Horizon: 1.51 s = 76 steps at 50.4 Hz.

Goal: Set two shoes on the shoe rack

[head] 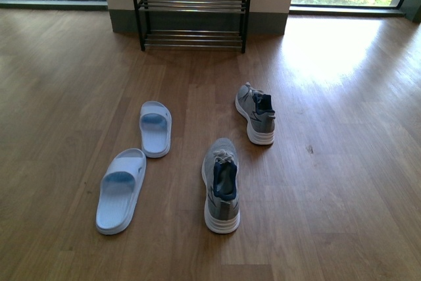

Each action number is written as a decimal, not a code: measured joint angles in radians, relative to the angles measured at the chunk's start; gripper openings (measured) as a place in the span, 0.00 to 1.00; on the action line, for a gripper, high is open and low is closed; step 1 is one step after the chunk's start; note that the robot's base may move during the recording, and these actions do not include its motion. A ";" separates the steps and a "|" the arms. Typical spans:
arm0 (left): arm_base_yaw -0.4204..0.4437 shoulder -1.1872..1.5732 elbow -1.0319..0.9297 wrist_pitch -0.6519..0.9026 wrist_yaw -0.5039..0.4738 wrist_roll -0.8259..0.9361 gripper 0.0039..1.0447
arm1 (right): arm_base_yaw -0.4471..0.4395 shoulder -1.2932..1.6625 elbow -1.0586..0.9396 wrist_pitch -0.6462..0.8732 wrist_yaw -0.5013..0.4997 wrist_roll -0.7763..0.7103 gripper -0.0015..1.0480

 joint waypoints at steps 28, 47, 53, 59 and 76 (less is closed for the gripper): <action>0.000 0.000 0.000 0.000 0.000 0.000 0.91 | 0.000 0.000 0.000 0.000 0.000 0.000 0.91; 0.000 0.000 0.000 0.000 0.000 0.000 0.91 | 0.000 0.000 0.000 0.000 0.000 0.000 0.91; 0.000 0.000 0.000 0.000 0.000 0.000 0.91 | 0.000 0.000 0.000 0.000 0.000 0.000 0.91; 0.000 0.000 0.000 0.000 0.000 0.000 0.91 | 0.000 0.000 0.000 0.000 0.000 0.000 0.91; 0.000 0.000 0.000 0.000 0.000 0.000 0.91 | 0.000 0.000 0.000 0.000 0.000 0.000 0.91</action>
